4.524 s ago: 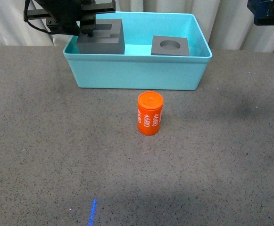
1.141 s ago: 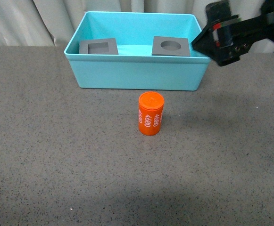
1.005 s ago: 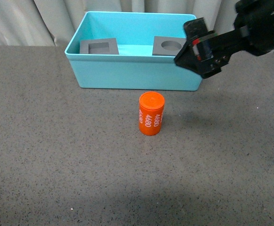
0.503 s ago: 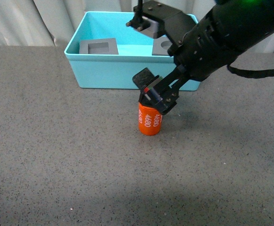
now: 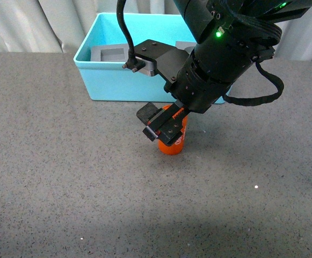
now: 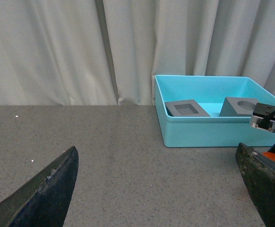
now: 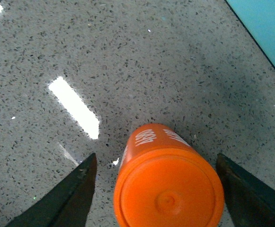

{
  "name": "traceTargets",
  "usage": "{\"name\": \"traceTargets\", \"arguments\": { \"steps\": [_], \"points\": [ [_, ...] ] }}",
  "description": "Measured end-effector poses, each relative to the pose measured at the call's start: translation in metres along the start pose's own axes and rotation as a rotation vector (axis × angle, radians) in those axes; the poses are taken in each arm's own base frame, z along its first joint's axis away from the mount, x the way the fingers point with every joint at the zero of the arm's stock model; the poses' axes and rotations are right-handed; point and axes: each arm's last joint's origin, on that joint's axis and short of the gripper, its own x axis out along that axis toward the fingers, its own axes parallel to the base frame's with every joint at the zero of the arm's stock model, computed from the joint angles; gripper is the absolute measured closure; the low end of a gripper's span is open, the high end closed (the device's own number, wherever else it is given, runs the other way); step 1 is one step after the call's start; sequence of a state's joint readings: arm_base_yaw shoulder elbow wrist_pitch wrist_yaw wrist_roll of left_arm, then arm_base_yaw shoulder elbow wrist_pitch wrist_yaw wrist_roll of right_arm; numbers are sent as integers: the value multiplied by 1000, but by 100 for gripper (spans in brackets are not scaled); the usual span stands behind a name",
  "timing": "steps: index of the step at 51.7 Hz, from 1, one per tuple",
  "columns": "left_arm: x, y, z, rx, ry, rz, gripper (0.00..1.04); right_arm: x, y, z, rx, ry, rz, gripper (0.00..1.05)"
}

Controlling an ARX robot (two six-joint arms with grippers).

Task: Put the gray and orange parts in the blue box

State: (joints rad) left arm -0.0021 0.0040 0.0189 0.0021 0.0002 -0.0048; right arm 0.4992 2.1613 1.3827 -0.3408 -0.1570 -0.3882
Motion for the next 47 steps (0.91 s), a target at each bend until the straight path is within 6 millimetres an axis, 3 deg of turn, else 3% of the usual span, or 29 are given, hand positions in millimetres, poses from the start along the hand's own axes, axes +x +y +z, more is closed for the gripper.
{"name": "traceTargets", "arguments": {
  "steps": [7, 17, 20, 27, 32, 36, 47],
  "points": [
    [0, 0, 0, 0, 0, 0, 7, -1, -1, 1, 24, 20, -21, 58],
    [0, 0, 0, 0, 0, 0, 7, -13, -1, 1, 43, -25, -11, 59],
    [0, 0, 0, 0, 0, 0, 7, -30, -4, 6, 60, -88, 0, 59],
    [0, 0, 0, 0, 0, 0, 7, -106, -29, 38, 128, -328, -93, 59],
    [0, 0, 0, 0, 0, 0, 7, -132, -51, 61, 161, -420, -175, 59],
    [0, 0, 0, 0, 0, 0, 7, -124, -65, 74, 176, -425, -185, 60],
    [0, 0, 0, 0, 0, 0, 7, -61, -80, 100, 190, -340, -132, 60]
  ]
}}
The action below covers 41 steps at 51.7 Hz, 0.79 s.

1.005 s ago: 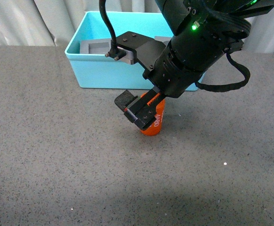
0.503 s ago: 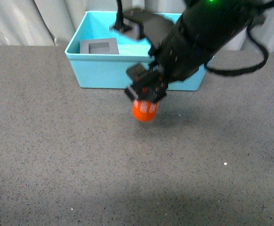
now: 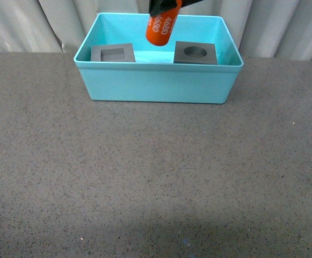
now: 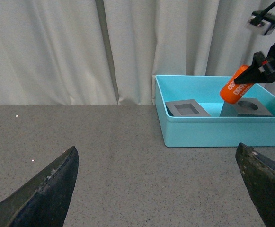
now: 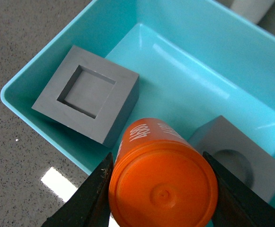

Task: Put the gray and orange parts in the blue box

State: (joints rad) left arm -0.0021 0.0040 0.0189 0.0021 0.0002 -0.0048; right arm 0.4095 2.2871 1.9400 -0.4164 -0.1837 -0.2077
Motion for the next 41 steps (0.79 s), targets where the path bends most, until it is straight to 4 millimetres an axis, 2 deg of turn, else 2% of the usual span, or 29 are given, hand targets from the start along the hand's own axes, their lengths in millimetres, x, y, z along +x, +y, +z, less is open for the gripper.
{"name": "traceTargets", "arguments": {
  "steps": [14, 21, 41],
  "points": [
    [0, 0, 0, 0, 0, 0, 7, 53, -1, 9, 6, 94, 6, 60],
    [0, 0, 0, 0, 0, 0, 7, 74, -3, 5, 13, 142, 11, 60],
    [0, 0, 0, 0, 0, 0, 7, 96, -3, -10, 27, 226, 13, 60]
  ]
}}
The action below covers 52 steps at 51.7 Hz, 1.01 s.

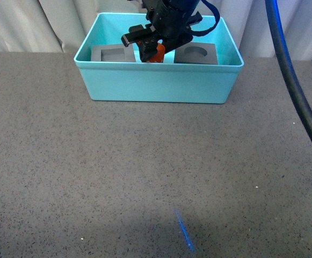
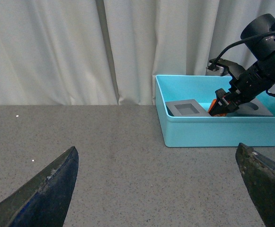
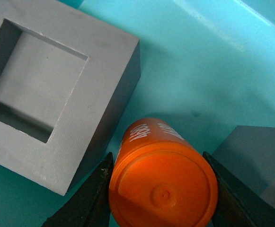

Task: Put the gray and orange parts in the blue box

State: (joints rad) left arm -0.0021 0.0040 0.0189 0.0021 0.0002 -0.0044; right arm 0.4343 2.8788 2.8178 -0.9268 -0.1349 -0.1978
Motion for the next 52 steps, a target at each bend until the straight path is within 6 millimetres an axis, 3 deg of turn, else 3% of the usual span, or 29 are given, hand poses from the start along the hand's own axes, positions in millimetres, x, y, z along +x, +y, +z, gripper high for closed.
{"name": "traceTargets", "arguments": {
  "steps": [13, 17, 23, 26, 32, 37, 43, 52],
  "points": [
    [0, 0, 0, 0, 0, 0, 7, -1, 0, -2, 7, 29, -19, 57],
    [0, 0, 0, 0, 0, 0, 7, -4, -3, 0, 32, 9, -3, 35],
    [0, 0, 0, 0, 0, 0, 7, -14, -7, 5, 52, -63, 5, 15],
    [0, 0, 0, 0, 0, 0, 7, -34, -9, 8, 68, -110, 6, 8],
    [0, 0, 0, 0, 0, 0, 7, -73, -14, 8, 91, -207, -8, 10],
    [0, 0, 0, 0, 0, 0, 7, -124, -18, 5, 110, -335, -43, 10],
    [0, 0, 0, 0, 0, 0, 7, -177, -21, -20, 144, -468, -109, 10],
    [0, 0, 0, 0, 0, 0, 7, -210, -22, -68, 180, -544, -141, 10]
  ]
}}
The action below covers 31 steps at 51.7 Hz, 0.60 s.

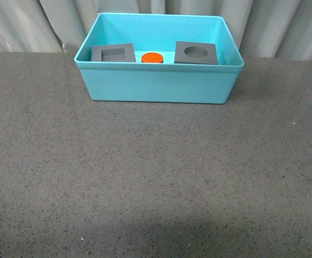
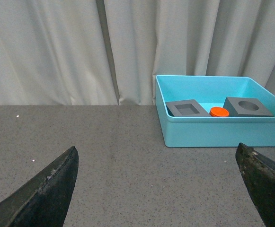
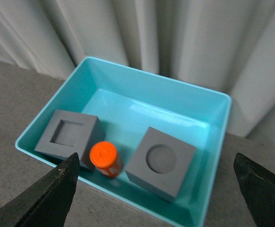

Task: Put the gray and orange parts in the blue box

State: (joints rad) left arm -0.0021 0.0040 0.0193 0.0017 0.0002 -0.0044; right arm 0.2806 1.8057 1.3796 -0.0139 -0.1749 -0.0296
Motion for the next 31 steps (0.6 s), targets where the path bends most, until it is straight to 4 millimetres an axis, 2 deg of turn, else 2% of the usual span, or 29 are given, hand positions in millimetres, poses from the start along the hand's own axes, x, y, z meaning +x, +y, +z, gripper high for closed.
{"name": "traceTargets", "arguments": {
  "steps": [5, 12, 15, 26, 31],
  "points": [
    [0, 0, 0, 0, 0, 0, 7, -41, -6, -18, -3, -51, -114, 10],
    [0, 0, 0, 0, 0, 0, 7, -79, -7, -37, 5, -54, -232, 10],
    [0, 0, 0, 0, 0, 0, 7, -102, -5, -56, 11, -19, -291, 10],
    [0, 0, 0, 0, 0, 0, 7, -151, 1, -112, 10, 106, -411, 10],
    [0, 0, 0, 0, 0, 0, 7, -174, -2, -121, -7, 87, -483, 10]
  ]
}}
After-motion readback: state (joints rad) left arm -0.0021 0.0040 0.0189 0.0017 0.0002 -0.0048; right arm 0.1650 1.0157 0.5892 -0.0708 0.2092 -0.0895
